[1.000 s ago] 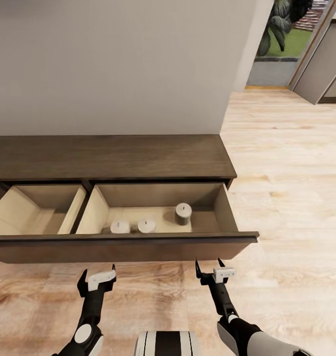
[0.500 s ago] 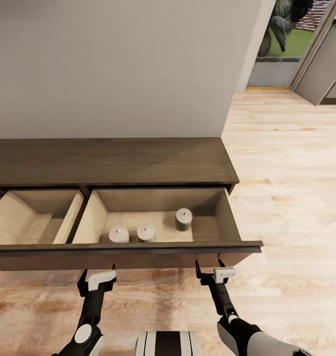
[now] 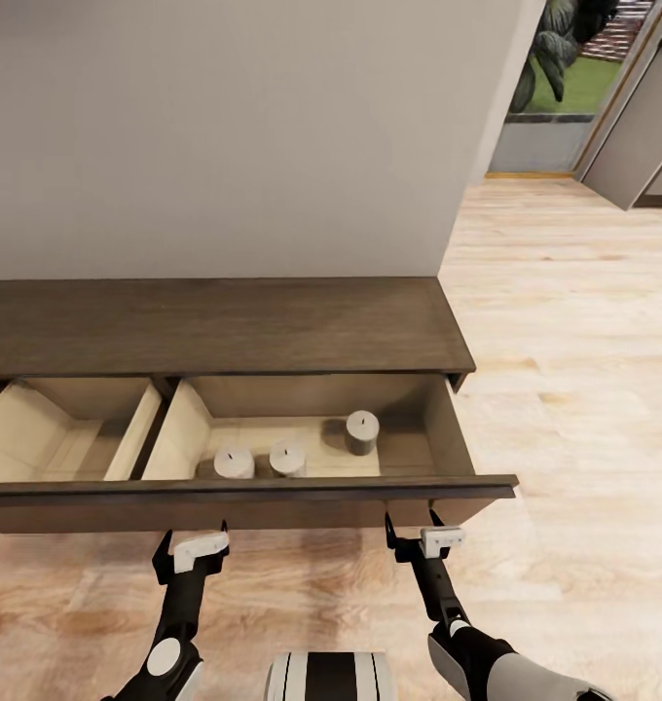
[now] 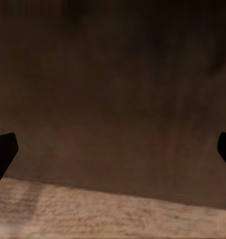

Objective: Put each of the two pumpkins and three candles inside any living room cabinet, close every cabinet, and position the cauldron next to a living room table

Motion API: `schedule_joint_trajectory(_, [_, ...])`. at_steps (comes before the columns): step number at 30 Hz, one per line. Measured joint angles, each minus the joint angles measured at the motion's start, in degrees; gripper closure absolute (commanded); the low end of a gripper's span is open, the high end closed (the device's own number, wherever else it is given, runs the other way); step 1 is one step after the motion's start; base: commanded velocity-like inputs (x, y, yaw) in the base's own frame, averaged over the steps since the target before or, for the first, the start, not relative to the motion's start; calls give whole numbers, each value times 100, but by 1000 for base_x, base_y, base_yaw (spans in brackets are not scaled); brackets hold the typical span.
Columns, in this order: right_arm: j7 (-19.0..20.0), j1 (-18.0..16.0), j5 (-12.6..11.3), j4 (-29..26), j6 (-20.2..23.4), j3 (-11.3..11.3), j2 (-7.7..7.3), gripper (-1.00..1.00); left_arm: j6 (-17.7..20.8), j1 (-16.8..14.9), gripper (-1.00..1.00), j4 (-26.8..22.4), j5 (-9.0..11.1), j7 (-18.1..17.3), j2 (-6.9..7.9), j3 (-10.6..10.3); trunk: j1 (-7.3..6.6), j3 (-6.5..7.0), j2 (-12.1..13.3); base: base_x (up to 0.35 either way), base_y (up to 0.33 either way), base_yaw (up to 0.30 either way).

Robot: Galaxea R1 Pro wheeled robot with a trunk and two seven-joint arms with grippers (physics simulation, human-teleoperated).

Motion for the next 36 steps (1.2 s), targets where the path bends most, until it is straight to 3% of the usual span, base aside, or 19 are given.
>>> schedule_joint_trajectory(36, [19, 0, -4, 1, 5, 4, 2, -100, 7, 0, -100, -1, -4, 0, 0, -1, 0, 0, 0, 200, 0, 0])
